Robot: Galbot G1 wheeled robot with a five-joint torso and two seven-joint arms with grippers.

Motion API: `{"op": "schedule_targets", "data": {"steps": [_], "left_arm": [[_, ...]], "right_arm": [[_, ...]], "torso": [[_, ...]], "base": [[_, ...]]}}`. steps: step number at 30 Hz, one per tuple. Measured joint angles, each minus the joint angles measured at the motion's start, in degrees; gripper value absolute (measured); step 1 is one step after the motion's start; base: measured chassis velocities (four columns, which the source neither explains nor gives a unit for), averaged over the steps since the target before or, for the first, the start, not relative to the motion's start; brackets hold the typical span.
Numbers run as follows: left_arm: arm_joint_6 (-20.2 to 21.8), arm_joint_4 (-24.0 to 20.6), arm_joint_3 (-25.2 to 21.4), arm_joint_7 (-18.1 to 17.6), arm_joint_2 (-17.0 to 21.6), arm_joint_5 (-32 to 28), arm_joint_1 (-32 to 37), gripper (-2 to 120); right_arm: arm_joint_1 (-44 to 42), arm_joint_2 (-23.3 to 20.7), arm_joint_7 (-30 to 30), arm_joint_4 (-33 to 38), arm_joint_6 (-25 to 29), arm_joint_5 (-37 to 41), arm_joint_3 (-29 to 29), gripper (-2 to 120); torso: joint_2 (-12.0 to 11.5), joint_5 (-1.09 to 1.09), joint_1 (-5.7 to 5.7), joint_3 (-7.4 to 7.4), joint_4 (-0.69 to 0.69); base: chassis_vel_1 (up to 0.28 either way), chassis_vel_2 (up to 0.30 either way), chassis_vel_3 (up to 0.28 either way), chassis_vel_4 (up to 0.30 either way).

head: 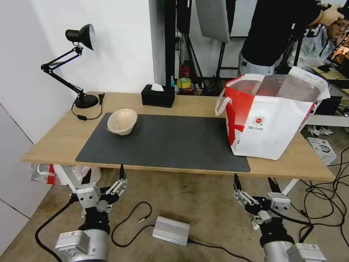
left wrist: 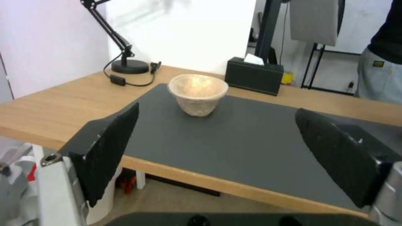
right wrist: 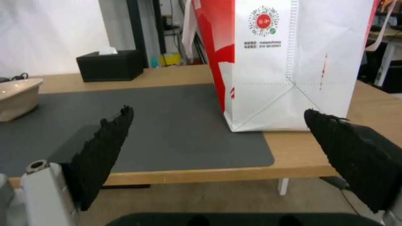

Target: Pick up the trash from the table and place it into the takeout bag.

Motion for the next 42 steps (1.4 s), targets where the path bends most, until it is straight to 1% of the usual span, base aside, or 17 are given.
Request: {"op": "schedule_targets", "data": {"steps": [5, 7, 8, 9, 13, 14, 17, 25, 27, 28, 32, 34, 36, 42], "left_arm": [[0.0, 0.0, -0.1, -0.2, 0.1, -0.6, -0.4, 100], [0.2, 0.0, -0.3, -0.9, 0.4, -2.8, -0.9, 100], [0.4, -0.2, -0.5, -1.6, 0.5, -4.8, -1.1, 100], [0.4, -0.2, -0.5, -1.6, 0.5, -4.8, -1.1, 100], [1.7, -0.3, -2.0, -3.4, 0.9, -11.1, -1.5, 100], [1.7, -0.3, -2.0, -3.4, 0.9, -11.1, -1.5, 100], [2.6, -0.3, -2.7, -4.3, 1.3, -13.9, -2.1, 100], [2.8, -0.3, -3.5, -5.1, 1.7, -16.9, -3.4, 100], [3.2, -0.3, -3.6, -5.8, 1.9, -19.3, -4.0, 100], [3.2, -0.3, -3.6, -5.8, 1.9, -19.3, -4.0, 100], [3.1, -0.3, -5.2, -6.4, 2.8, -24.9, -5.9, 100], [2.9, -0.3, -5.5, -6.4, 3.1, -25.7, -6.3, 100], [2.6, -0.3, -6.2, -6.5, 3.7, -28.3, -7.4, 100], [2.2, -0.3, -7.0, -6.5, 4.7, -31.2, -9.2, 100]], "right_arm": [[0.0, 0.0, 0.0, 0.0, 0.0, 0.0, 0.0, 100], [0.0, 0.0, 0.0, 0.0, 0.0, 0.0, 0.0, 100], [0.0, 0.0, 0.0, 0.0, 0.0, 0.0, 0.0, 100], [0.0, 0.0, 0.0, 0.0, 0.0, 0.0, 0.0, 100], [0.0, 0.0, 0.0, 0.0, 0.0, 0.0, 0.0, 100], [0.0, 0.0, 0.0, 0.0, 0.0, 0.0, 0.0, 100], [0.0, 0.0, -0.1, 0.0, 0.1, 0.0, 0.0, 100], [0.0, 0.0, -0.1, 0.0, 0.1, 0.0, 0.0, 100], [0.0, 0.0, -0.1, 0.0, 0.1, 0.1, 0.0, 100], [0.0, 0.0, -0.1, 0.0, 0.1, 0.1, 0.0, 100], [0.0, 0.0, -0.1, 0.0, 0.1, 0.1, 0.0, 100], [0.0, 0.0, -0.1, 0.0, 0.1, 0.1, 0.0, 100], [0.0, 0.0, -0.1, 0.0, 0.1, 0.1, 0.0, 100], [0.0, 0.0, -0.1, 0.0, 0.1, 0.1, 0.0, 100]], "torso": [[0.0, 0.00, 0.00, 0.00, 0.00], [0.0, 0.00, 0.00, 0.00, 0.00], [0.0, 0.00, 0.00, 0.00, 0.00], [0.0, 0.00, 0.00, 0.00, 0.00], [0.0, 0.00, 0.00, 0.00, 0.00], [0.0, 0.00, 0.00, 0.00, 0.00], [0.0, 0.00, 0.00, 0.00, 0.00], [0.0, 0.00, 0.00, 0.00, 0.00], [0.0, 0.00, 0.00, 0.00, 0.00], [0.0, 0.00, 0.00, 0.00, 0.00], [0.0, 0.00, 0.00, 0.00, 0.00], [0.0, 0.00, 0.00, 0.00, 0.00], [0.0, 0.00, 0.00, 0.00, 0.00], [0.0, 0.00, 0.00, 0.00, 0.00]], "base": [[0.000, 0.000, 0.000, 0.000], [0.000, 0.000, 0.000, 0.000], [0.000, 0.000, 0.000, 0.000], [0.000, 0.000, 0.000, 0.000], [0.000, 0.000, 0.000, 0.000], [0.000, 0.000, 0.000, 0.000], [0.000, 0.000, 0.000, 0.000], [0.000, 0.000, 0.000, 0.000], [0.000, 0.000, 0.000, 0.000], [0.000, 0.000, 0.000, 0.000], [0.000, 0.000, 0.000, 0.000], [0.000, 0.000, 0.000, 0.000], [0.000, 0.000, 0.000, 0.000], [0.000, 0.000, 0.000, 0.000]]}}
